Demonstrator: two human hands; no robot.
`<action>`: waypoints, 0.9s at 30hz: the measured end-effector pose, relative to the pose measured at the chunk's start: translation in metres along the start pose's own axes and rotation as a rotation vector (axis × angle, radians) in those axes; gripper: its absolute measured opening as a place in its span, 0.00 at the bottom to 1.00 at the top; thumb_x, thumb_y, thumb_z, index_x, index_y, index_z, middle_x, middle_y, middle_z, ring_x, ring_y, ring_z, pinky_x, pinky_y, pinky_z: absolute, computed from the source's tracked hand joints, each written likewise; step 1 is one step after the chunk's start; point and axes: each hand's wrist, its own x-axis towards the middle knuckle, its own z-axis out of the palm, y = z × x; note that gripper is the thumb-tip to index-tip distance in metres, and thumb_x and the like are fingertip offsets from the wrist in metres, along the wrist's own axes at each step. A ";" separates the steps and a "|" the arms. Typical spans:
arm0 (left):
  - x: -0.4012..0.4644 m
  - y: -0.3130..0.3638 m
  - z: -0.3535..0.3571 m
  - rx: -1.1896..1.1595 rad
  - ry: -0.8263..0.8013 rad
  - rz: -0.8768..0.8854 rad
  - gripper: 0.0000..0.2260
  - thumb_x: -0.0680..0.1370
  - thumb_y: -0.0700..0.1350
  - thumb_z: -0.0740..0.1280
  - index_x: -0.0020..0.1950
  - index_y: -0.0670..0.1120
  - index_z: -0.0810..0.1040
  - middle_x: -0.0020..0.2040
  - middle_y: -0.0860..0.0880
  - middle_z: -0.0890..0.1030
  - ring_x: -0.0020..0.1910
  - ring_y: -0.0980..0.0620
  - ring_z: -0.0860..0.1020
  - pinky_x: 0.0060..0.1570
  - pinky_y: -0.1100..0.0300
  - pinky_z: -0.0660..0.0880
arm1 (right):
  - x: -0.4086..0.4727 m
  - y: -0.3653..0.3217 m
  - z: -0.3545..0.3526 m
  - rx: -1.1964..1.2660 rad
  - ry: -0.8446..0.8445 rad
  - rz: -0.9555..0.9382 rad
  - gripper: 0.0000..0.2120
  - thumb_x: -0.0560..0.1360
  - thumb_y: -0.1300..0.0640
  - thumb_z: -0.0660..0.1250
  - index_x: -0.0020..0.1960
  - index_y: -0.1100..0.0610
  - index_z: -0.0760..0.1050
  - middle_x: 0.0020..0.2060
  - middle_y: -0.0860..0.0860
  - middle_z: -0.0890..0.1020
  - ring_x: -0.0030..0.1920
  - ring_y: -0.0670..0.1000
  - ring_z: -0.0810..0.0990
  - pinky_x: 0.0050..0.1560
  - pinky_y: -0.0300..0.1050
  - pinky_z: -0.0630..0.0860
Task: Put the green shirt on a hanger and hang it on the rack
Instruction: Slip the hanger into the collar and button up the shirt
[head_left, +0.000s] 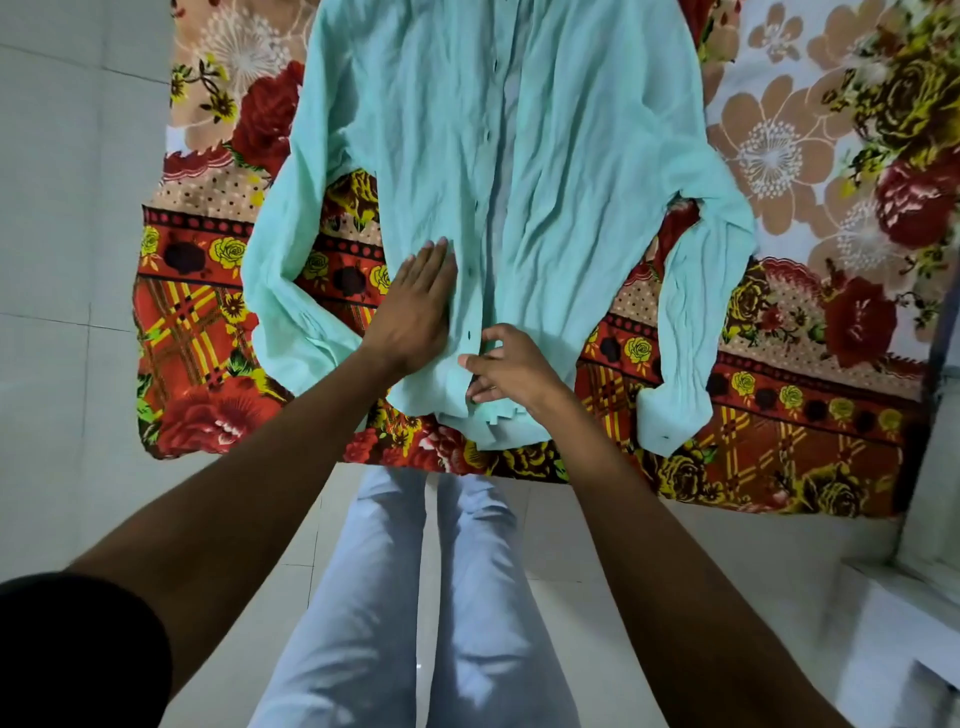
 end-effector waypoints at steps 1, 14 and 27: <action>-0.007 0.003 0.007 -0.002 0.003 0.012 0.31 0.81 0.46 0.52 0.83 0.37 0.51 0.83 0.37 0.50 0.83 0.39 0.48 0.82 0.45 0.47 | 0.001 0.004 0.000 -0.013 0.031 0.025 0.14 0.80 0.60 0.70 0.61 0.56 0.68 0.51 0.60 0.83 0.37 0.56 0.85 0.48 0.56 0.86; 0.022 0.016 -0.036 0.047 0.208 -0.087 0.25 0.74 0.42 0.59 0.70 0.36 0.73 0.70 0.34 0.75 0.68 0.34 0.74 0.72 0.41 0.68 | 0.039 -0.062 -0.021 -0.710 0.500 -0.536 0.17 0.81 0.51 0.66 0.66 0.57 0.73 0.59 0.56 0.81 0.60 0.59 0.79 0.56 0.57 0.79; 0.212 -0.043 -0.158 0.149 0.420 -0.216 0.18 0.78 0.47 0.64 0.63 0.36 0.77 0.59 0.37 0.81 0.59 0.34 0.79 0.61 0.44 0.73 | 0.185 -0.258 -0.108 -0.960 0.679 -0.932 0.18 0.79 0.54 0.68 0.65 0.60 0.76 0.60 0.58 0.81 0.63 0.60 0.77 0.59 0.58 0.77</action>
